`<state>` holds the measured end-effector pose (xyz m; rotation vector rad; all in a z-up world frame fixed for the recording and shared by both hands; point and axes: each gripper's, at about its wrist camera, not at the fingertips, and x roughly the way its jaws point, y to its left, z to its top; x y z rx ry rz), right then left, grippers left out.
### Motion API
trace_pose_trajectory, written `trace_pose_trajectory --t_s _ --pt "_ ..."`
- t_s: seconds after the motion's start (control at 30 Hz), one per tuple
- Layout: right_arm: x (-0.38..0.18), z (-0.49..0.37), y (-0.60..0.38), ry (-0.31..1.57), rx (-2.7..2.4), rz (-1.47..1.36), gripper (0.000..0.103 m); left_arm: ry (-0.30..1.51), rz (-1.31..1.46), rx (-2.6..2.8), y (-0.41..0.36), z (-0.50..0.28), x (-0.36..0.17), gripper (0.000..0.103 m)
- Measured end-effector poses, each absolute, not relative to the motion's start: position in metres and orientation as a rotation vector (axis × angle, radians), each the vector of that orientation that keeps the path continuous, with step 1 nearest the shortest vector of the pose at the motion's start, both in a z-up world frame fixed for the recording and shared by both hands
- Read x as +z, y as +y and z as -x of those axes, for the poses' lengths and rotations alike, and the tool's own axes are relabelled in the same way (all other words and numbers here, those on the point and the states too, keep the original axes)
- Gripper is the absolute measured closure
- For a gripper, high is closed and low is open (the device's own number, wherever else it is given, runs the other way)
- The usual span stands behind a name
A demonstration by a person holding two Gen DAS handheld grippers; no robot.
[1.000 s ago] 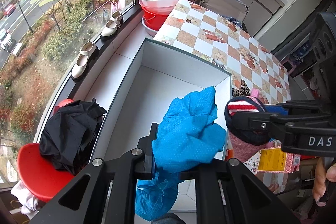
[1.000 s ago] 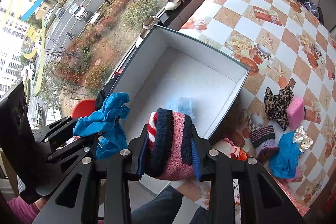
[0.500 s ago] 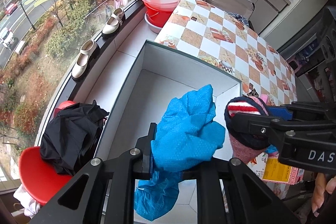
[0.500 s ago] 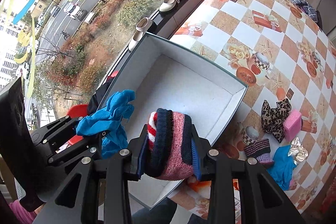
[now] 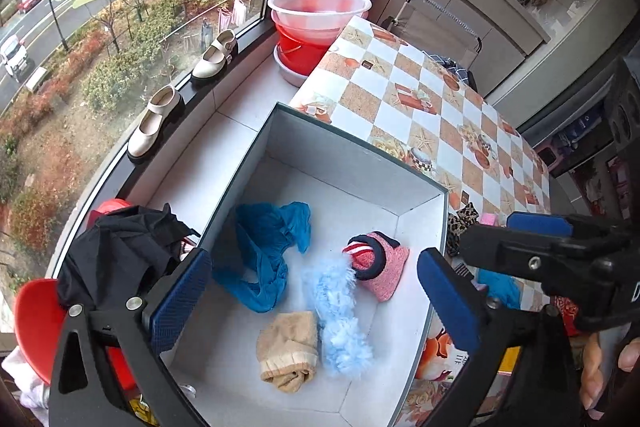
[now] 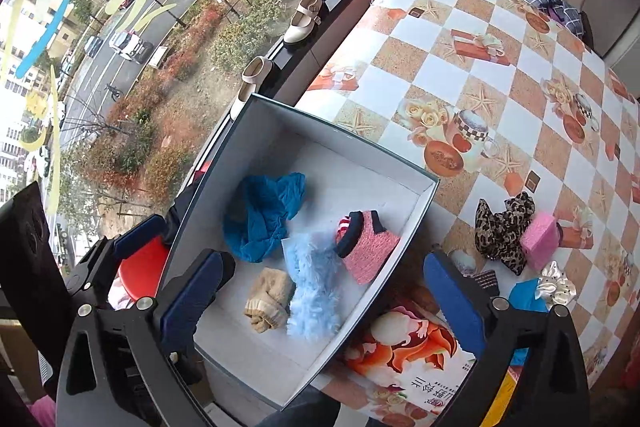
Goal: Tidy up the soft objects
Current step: 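Open both tools to drop the cloth and hat into the white box, then move both tools back toward the remaining items on the table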
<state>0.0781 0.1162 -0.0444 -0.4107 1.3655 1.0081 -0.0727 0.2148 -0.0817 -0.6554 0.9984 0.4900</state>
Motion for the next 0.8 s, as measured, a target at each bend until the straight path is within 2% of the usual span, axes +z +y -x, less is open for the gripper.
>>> trace_pose_trajectory --t_s 0.43,0.53,0.7,0.8 --pt "-0.033 -0.087 0.089 1.369 0.981 0.381 0.002 1.006 0.662 0.463 0.199 0.065 -0.072 0.000" --pt "-0.023 -0.086 0.076 1.368 0.996 0.334 0.002 0.943 0.694 0.373 0.188 0.065 -0.054 0.000" --pt "0.001 -0.098 0.035 1.383 0.997 0.215 0.001 0.823 0.553 0.337 0.153 0.056 0.000 0.001" --pt "0.017 -0.113 0.000 1.373 0.960 0.174 0.001 0.891 0.509 0.271 0.134 0.032 0.009 0.001"
